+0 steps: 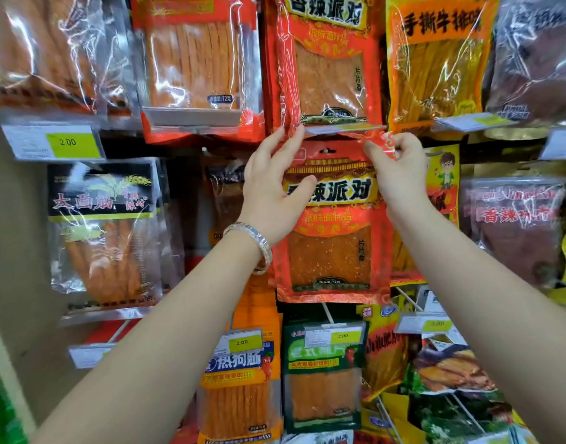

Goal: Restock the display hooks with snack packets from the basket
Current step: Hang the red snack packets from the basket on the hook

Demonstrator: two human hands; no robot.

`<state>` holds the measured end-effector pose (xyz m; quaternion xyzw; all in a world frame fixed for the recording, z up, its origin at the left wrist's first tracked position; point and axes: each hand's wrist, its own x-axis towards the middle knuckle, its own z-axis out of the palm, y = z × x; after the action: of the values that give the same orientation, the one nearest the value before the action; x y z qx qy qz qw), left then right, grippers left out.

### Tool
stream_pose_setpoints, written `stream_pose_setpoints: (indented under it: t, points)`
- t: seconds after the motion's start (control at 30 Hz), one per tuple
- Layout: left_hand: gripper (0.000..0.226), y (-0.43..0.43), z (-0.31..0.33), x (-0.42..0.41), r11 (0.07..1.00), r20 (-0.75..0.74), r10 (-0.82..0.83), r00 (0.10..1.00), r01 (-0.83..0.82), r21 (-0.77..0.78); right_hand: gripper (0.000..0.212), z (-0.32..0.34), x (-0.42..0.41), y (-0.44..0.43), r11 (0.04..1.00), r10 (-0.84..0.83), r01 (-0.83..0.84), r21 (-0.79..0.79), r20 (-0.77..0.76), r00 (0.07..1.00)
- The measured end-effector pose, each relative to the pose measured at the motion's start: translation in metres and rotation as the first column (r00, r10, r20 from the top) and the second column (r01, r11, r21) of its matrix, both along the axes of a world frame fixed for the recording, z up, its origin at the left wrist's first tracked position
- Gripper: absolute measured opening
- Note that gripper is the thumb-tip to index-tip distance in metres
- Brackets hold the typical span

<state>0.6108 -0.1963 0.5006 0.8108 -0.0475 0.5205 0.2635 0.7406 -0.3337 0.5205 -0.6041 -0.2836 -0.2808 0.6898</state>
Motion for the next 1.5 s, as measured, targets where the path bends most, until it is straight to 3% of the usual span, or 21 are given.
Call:
stream_pose_setpoints:
  t: [0.17,0.3,0.37,0.43,0.53,0.6,0.77,0.97,1.17,1.27,1.37,1.43,1.5]
  points:
    - [0.062,0.008,-0.01,0.005,0.999,0.035,-0.031,0.999,0.032,-0.018,0.02,-0.01,0.014,0.005,0.999,-0.018,0.017,-0.044,-0.037,0.999]
    - [0.065,0.021,-0.035,0.014,0.999,-0.035,0.003,0.999,-0.001,0.052,0.043,-0.031,0.021,0.008,0.996,-0.068,0.064,-0.063,-0.062,0.996]
    - [0.064,0.033,-0.055,0.021,0.991,-0.109,0.061,0.992,-0.048,0.123,0.065,-0.049,0.021,0.007,0.978,-0.147,0.15,-0.147,0.027,0.989]
    - [0.064,0.045,-0.076,0.028,0.974,-0.189,0.139,0.972,-0.1,0.203,0.075,-0.073,0.02,0.007,0.914,-0.276,0.324,-0.242,0.215,0.937]
    - [0.071,0.058,-0.099,0.035,0.92,-0.255,0.268,0.929,-0.168,0.355,0.066,-0.115,0.017,0.01,0.763,-0.311,0.525,-0.377,0.498,0.81]
    - [0.079,0.063,-0.108,0.039,0.889,-0.291,0.317,0.903,-0.175,0.424,0.061,-0.14,0.02,0.017,0.69,-0.226,0.534,-0.488,0.556,0.8]
    - [0.09,0.075,-0.115,0.061,0.893,-0.411,0.362,0.837,-0.184,0.411,0.065,-0.143,0.038,0.039,0.573,-0.184,0.514,-0.638,0.511,0.84]
    - [0.095,0.088,-0.108,0.091,0.864,-0.519,0.459,0.721,-0.227,0.448,0.069,-0.125,0.059,0.064,0.365,-0.182,0.457,-0.811,0.419,0.89]
    - [0.096,0.083,-0.092,0.101,0.835,-0.591,0.53,0.608,-0.25,0.491,0.067,-0.089,0.053,0.067,0.174,-0.217,0.283,-0.943,0.244,0.945]
    - [0.078,0.072,-0.084,0.09,0.885,-0.645,0.446,0.62,-0.195,0.423,0.058,-0.083,0.039,0.052,0.215,-0.206,0.21,-0.954,0.166,0.964]
    - [0.057,0.059,-0.09,0.061,0.917,-0.708,0.352,0.613,-0.076,0.391,0.052,-0.1,0.012,0.026,0.405,-0.185,0.175,-0.898,0.107,0.977]
    - [0.043,0.046,-0.105,0.03,0.966,-0.616,0.195,0.763,-0.04,0.256,0.044,-0.12,-0.012,0.007,0.59,-0.141,0.12,-0.799,0.044,0.989]
    - [0.03,0.029,-0.124,-0.009,0.994,-0.438,0.069,0.896,-0.024,0.106,0.033,-0.148,-0.039,-0.013,0.707,-0.082,0.048,-0.705,-0.014,0.997]
